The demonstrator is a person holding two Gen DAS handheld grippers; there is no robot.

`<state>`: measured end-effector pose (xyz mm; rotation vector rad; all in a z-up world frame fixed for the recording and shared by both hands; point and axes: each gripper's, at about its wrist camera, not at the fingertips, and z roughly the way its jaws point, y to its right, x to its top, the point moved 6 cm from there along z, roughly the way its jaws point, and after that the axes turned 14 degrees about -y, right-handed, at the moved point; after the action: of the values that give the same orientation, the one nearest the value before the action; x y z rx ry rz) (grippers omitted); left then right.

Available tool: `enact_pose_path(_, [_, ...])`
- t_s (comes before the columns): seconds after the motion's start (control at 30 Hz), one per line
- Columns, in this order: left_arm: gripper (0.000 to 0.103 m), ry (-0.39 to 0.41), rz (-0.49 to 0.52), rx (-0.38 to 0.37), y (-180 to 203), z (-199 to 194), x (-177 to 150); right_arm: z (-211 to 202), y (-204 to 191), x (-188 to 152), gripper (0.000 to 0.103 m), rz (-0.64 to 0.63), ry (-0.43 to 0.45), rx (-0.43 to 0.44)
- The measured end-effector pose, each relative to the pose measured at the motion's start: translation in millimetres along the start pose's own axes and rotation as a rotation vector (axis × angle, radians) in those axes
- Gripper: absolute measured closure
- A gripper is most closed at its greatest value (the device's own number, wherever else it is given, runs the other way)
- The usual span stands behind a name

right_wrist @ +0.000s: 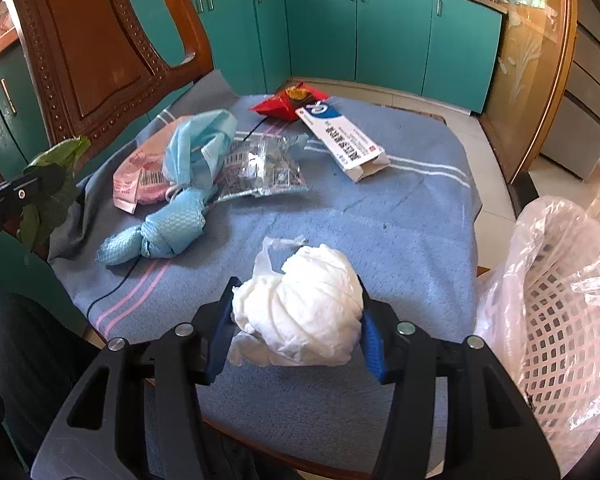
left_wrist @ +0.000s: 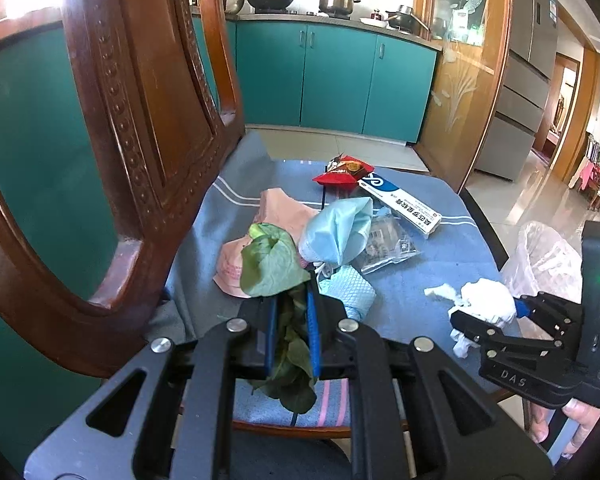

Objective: Collect trash

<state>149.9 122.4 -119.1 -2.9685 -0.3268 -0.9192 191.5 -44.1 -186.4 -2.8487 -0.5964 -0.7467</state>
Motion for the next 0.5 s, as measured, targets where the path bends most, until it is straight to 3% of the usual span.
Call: enact_pose_path(0.5, [0.088,-0.032,0.008,0.005,3.0,7.4,-9.3,-2.4,1.3,-4.1,0.05,0.005,0.0,0.003])
